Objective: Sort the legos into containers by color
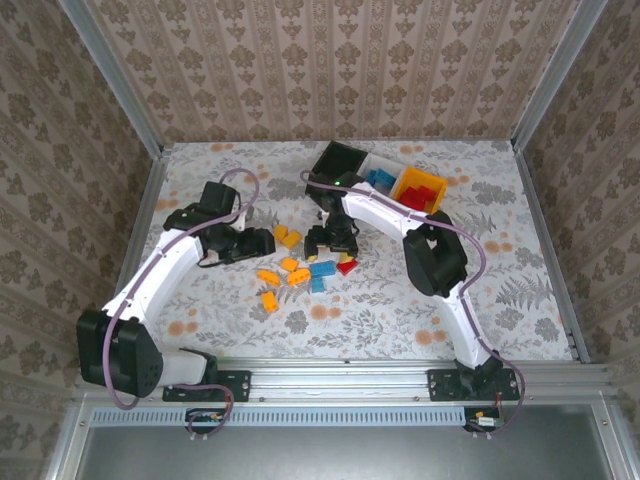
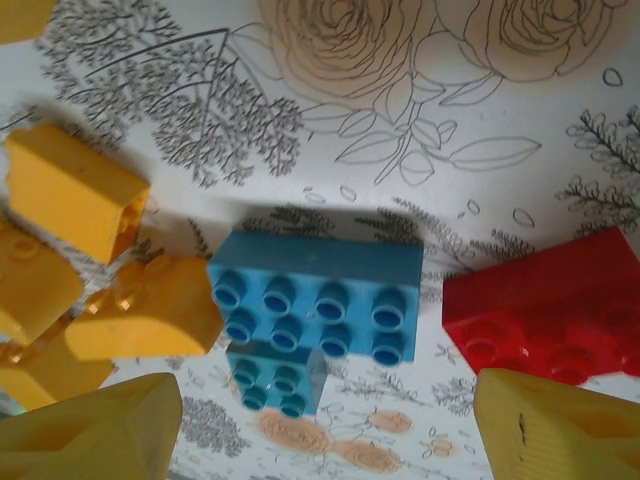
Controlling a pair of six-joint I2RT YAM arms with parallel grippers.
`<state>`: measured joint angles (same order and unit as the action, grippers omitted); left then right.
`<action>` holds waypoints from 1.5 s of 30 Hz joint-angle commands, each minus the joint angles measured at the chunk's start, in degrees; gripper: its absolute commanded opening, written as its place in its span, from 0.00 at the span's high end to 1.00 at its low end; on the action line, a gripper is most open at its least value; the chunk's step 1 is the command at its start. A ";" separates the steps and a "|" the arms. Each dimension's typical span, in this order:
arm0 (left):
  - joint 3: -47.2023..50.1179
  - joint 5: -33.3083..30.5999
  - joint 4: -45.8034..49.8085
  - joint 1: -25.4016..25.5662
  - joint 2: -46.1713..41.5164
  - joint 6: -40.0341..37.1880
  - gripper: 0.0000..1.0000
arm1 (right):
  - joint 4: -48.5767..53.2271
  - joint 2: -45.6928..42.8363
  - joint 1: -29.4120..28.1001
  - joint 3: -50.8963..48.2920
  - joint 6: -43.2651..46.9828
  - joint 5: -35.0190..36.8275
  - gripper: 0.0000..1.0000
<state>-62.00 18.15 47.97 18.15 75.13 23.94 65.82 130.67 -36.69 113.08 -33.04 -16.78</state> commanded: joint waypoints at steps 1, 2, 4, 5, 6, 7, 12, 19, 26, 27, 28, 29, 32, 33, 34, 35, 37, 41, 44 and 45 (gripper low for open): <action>0.67 1.53 1.24 -0.97 -1.28 -1.57 0.31 | 1.11 2.56 -0.14 3.04 -0.56 1.04 0.22; 0.66 1.69 1.33 -1.10 -1.30 -1.74 0.31 | 1.39 3.23 -0.22 3.50 -0.54 1.00 0.22; 0.57 1.80 1.43 -1.29 -1.39 -1.88 0.31 | 1.50 4.11 -0.47 4.04 -0.45 1.04 0.22; 0.61 1.93 1.48 -1.41 -1.39 -1.97 0.31 | 1.58 4.53 -0.57 4.25 -0.38 1.04 0.22; 0.56 1.97 1.52 -1.50 -1.39 -2.11 0.31 | 1.67 4.87 -0.66 4.38 -0.32 1.12 0.22; 0.56 2.05 1.52 -1.59 -1.39 -2.13 0.31 | 1.92 5.26 -0.82 4.64 -0.21 1.21 0.22; 0.98 2.50 1.28 -1.77 -1.38 -1.91 0.31 | 3.15 6.91 -1.51 5.58 0.06 2.89 0.22; 1.53 2.93 0.82 -1.72 -1.48 -1.43 0.31 | 6.76 9.46 -2.46 7.95 0.21 7.29 0.24; 1.62 3.21 0.64 -1.73 -1.39 -0.84 0.31 | 8.59 10.53 -3.45 10.44 1.45 9.22 0.26; 1.62 3.23 0.53 -1.71 -1.39 -0.79 0.31 | 9.26 10.77 -3.56 11.09 1.84 9.65 0.26; 1.61 3.25 0.48 -1.76 -1.39 -0.77 0.31 | 10.21 10.96 -3.73 11.61 2.16 10.31 0.26; 1.56 3.29 0.37 -1.72 -1.39 -0.61 0.31 | 10.97 10.86 -3.74 11.52 2.31 11.12 0.26; 1.61 3.14 0.22 -1.72 -1.31 -0.56 0.31 | 11.92 8.42 -3.36 7.94 2.26 13.96 0.24; 1.65 3.12 0.20 -1.72 -1.35 -0.48 0.31 | 11.37 6.92 -3.18 5.83 2.12 14.29 0.24; 1.87 3.03 0.09 -1.71 -1.31 -0.46 0.31 | 10.45 4.79 -2.89 2.94 1.81 14.29 0.24; 2.05 3.04 -0.19 -1.72 -1.31 -0.48 0.31 | 9.52 2.67 -2.69 0.53 1.41 14.29 0.24; 2.53 3.19 -0.73 -1.71 -1.15 -0.11 0.31 | 8.40 -0.27 -2.60 -1.73 1.18 14.04 0.24; 2.75 4.06 -2.30 -1.72 0.02 0.55 0.31 | 7.15 -1.22 -3.38 1.96 1.75 10.99 0.23; 1.74 4.59 -2.52 -1.64 1.45 0.44 0.31 | 7.62 1.34 -3.43 6.84 0.82 8.76 0.23; 1.42 4.62 -2.53 -1.67 1.80 0.39 0.31 | 7.74 2.11 -3.47 7.93 0.66 8.41 0.23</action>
<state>-59.75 21.43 46.15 16.78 75.68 23.64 72.53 132.07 -39.83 116.79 -31.66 -6.52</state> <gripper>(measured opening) 0.688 0.766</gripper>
